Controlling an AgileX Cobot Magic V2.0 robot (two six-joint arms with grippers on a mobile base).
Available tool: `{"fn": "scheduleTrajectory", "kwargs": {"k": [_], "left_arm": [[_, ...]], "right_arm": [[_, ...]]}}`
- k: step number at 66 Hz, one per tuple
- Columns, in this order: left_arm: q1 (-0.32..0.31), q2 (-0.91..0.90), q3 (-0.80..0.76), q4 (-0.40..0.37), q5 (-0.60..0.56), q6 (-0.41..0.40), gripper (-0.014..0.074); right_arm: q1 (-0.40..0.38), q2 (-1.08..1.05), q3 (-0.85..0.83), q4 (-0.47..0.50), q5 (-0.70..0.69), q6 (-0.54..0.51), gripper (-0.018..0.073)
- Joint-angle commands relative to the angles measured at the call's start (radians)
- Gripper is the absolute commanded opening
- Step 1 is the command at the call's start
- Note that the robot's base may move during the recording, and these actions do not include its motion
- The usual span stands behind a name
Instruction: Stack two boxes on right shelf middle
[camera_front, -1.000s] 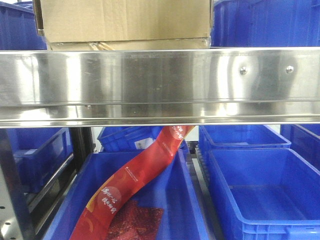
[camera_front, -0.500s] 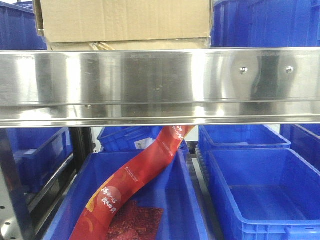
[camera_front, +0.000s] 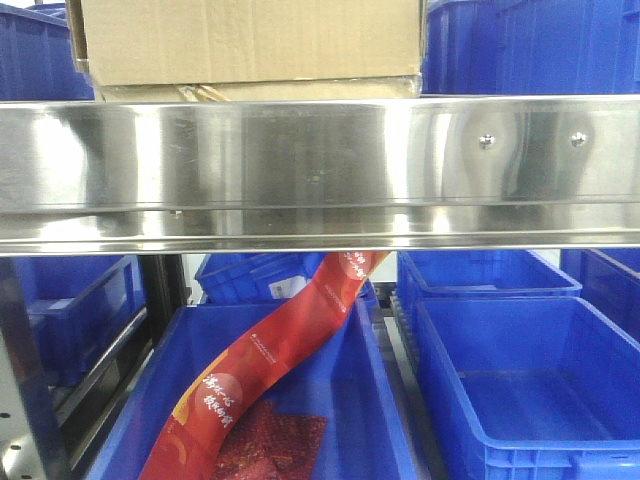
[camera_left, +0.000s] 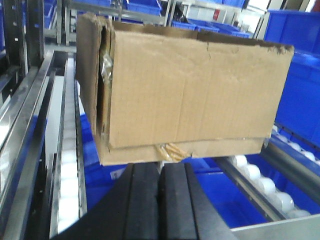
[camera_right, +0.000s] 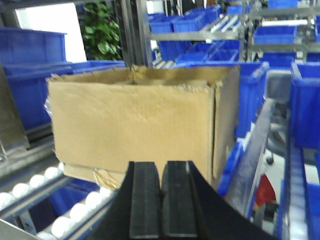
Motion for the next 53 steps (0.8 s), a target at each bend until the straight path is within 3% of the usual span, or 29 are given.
{"fn": "scheduleTrajectory", "kwargs": {"k": [1, 15, 17, 24, 27, 42, 53], "left_arm": [[0.001, -0.005, 0.000, -0.007, -0.036, -0.001, -0.0111], [0.001, -0.005, 0.000, -0.007, -0.038, -0.001, -0.0111], [0.001, -0.005, 0.000, -0.007, -0.038, -0.001, -0.0111], [0.001, -0.005, 0.000, -0.007, -0.041, -0.001, -0.0111], [0.001, -0.005, 0.000, -0.007, -0.043, -0.001, -0.0111], [0.001, -0.005, 0.000, -0.007, -0.043, -0.001, -0.0111], [0.001, -0.005, 0.000, -0.007, -0.043, -0.001, -0.0111]], "right_arm": [[-0.006, -0.006, -0.001, -0.007, -0.038, 0.001, -0.0163], [-0.028, -0.047, 0.008, 0.012, -0.010, -0.009, -0.0163], [-0.038, -0.075, 0.025, 0.068, -0.002, -0.083, -0.0163], [-0.125, -0.180, 0.121, 0.395, 0.000, -0.503, -0.0163], [-0.171, -0.227, 0.180, 0.452, -0.030, -0.585, -0.0163], [-0.322, -0.471, 0.438, 0.452, -0.020, -0.580, -0.0163], [-0.374, -0.657, 0.611, 0.452, -0.020, -0.559, -0.0163]]}}
